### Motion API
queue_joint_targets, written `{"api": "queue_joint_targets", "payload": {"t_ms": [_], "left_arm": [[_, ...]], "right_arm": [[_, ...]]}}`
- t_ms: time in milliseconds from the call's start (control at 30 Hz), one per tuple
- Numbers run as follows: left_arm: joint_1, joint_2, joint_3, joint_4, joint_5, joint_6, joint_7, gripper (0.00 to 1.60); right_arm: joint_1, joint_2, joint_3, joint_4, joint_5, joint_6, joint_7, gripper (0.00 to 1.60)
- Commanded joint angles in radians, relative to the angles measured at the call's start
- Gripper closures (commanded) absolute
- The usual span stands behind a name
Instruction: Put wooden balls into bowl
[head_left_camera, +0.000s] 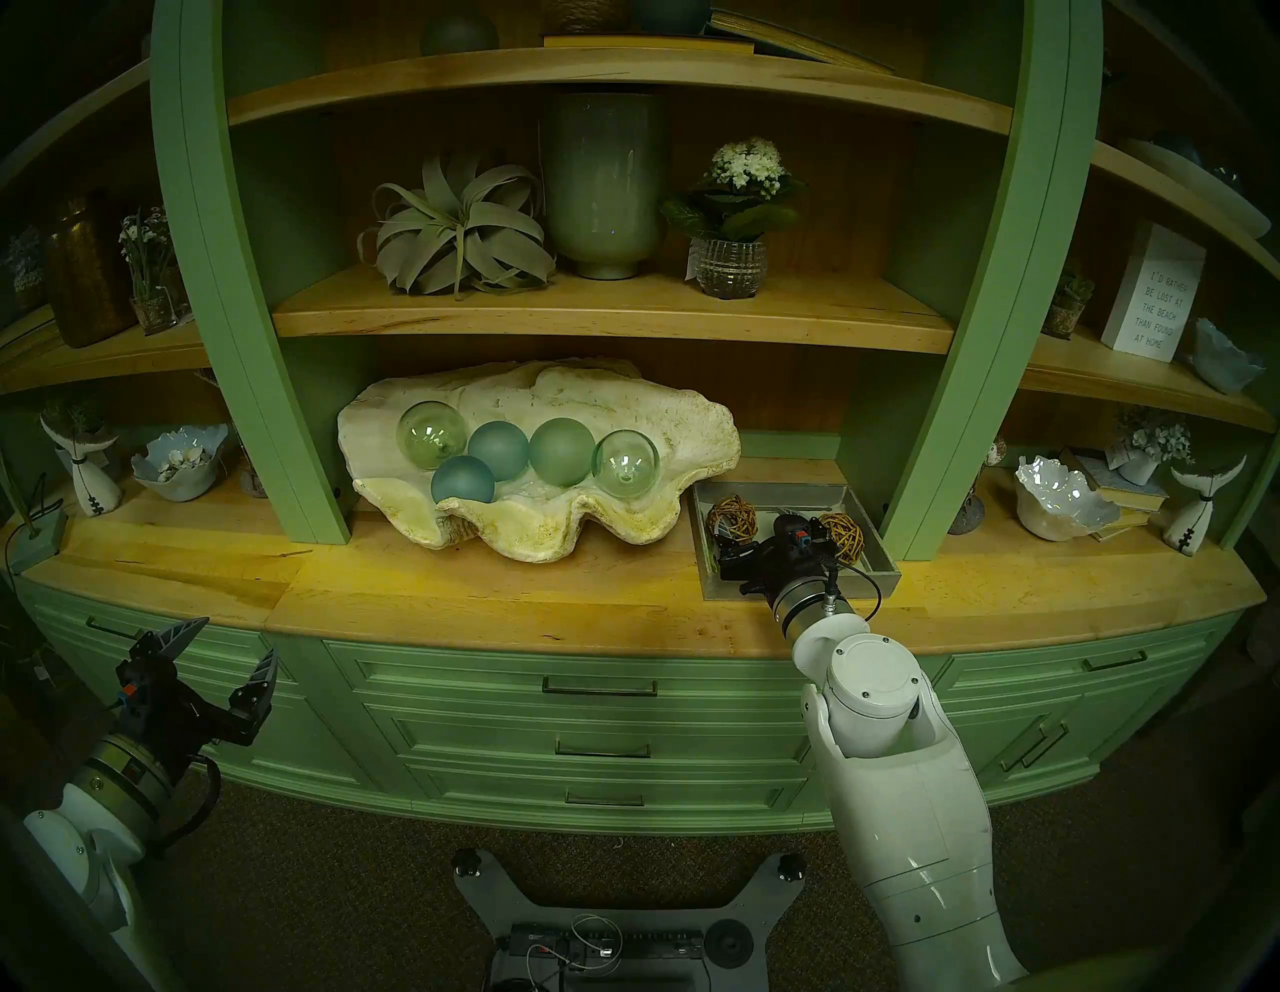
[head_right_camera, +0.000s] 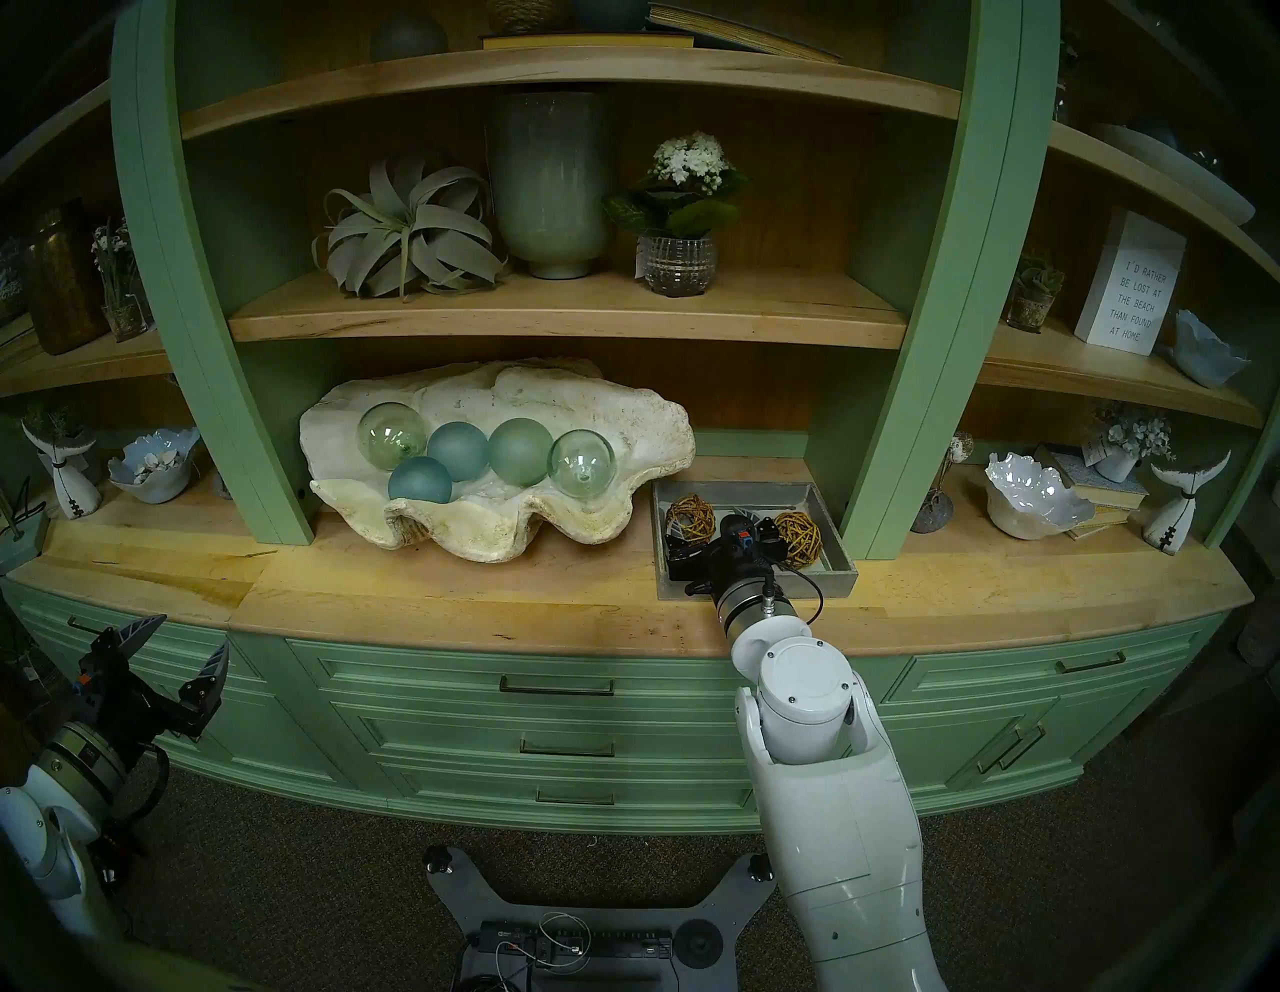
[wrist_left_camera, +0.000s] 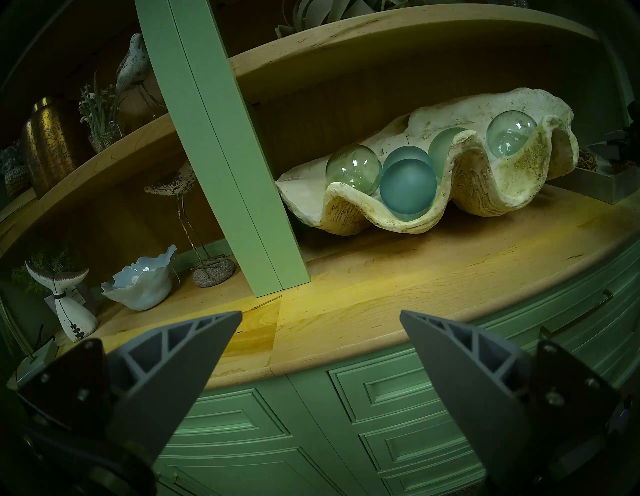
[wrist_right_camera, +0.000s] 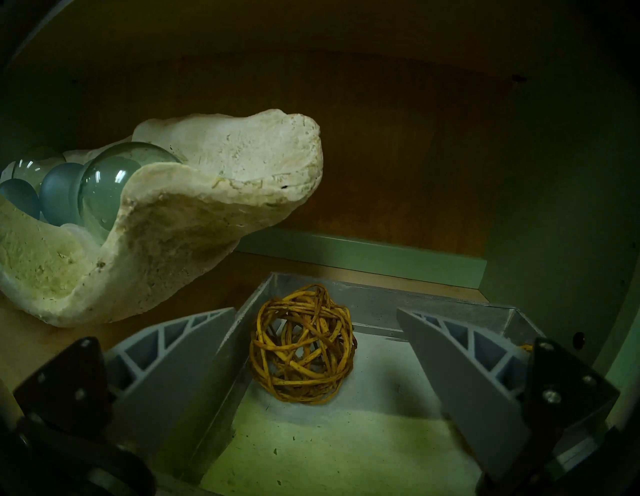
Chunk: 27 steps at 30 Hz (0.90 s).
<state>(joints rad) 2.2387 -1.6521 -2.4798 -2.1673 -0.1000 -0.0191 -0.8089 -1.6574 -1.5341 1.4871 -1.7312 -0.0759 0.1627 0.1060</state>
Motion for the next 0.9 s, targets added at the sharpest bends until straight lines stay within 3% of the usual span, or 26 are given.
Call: {"api": "queue_joint_targets", "payload": {"t_ms": [0, 33, 600, 733, 867], "left_arm": [[-0.004, 0.003, 0.000, -0.022, -0.005, -0.004, -0.001, 0.00], [-0.004, 0.003, 0.000, -0.022, -0.005, -0.004, -0.001, 0.00], [-0.004, 0.002, -0.001, -0.024, -0.005, -0.004, -0.002, 0.00], [-0.003, 0.002, -0.001, -0.024, -0.005, -0.004, -0.002, 0.00], [-0.003, 0.001, -0.001, -0.024, -0.005, -0.003, -0.002, 0.00]], "right_arm": [[0.125, -0.021, -0.002, 0.041, -0.013, -0.007, 0.014, 0.00], [0.107, -0.026, 0.002, 0.030, -0.016, -0.012, 0.015, 0.00], [0.251, -0.052, 0.020, 0.215, -0.030, -0.051, 0.052, 0.00], [0.298, -0.069, 0.040, 0.243, -0.003, -0.047, 0.055, 0.00], [0.267, -0.093, 0.042, 0.196, 0.007, -0.049, 0.051, 0.00]]}}
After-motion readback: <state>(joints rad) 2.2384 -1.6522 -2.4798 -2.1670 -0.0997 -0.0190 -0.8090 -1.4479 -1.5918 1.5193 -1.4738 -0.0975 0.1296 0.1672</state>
